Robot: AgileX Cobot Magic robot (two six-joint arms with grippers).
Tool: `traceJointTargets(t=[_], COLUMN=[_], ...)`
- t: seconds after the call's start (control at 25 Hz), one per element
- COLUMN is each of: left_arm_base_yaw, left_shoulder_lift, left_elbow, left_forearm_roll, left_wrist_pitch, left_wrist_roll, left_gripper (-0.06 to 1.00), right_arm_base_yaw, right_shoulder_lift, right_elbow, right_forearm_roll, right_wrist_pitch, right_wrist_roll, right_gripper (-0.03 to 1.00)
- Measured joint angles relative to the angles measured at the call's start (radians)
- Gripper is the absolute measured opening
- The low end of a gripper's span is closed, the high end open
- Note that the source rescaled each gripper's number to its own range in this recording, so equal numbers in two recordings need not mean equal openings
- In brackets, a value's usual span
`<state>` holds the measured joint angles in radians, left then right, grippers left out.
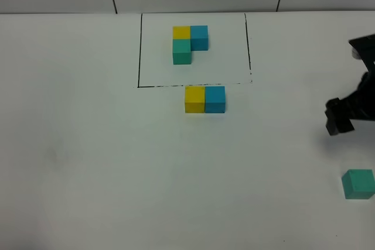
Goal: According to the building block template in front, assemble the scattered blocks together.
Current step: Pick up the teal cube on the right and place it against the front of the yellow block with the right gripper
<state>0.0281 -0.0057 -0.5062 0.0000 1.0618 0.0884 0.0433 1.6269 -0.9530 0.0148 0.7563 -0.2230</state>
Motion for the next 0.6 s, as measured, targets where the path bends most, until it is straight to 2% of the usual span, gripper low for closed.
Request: traceJointTargets(t=[0.2,0.6], left_arm_base_yaw=[0.000,0.000], left_shoulder_lift=[0.000,0.000], left_elbow=[0.000,0.000], left_forearm_roll=[0.000,0.000], left_wrist_pitch=[0.000,0.000], left_wrist_roll=[0.000,0.000], left_gripper=[0.75,0.75], right_arm_base_yaw=[-0.068,-0.089], right_shoulder_lift=[-0.098,-0.102], right_elbow=[0.182,0.315], right_forearm_roll=[0.000,0.059], right_wrist_pitch=[-0.060,-0.135], right_wrist_roll=[0.036,0.087], right_gripper=[0.80,0.75])
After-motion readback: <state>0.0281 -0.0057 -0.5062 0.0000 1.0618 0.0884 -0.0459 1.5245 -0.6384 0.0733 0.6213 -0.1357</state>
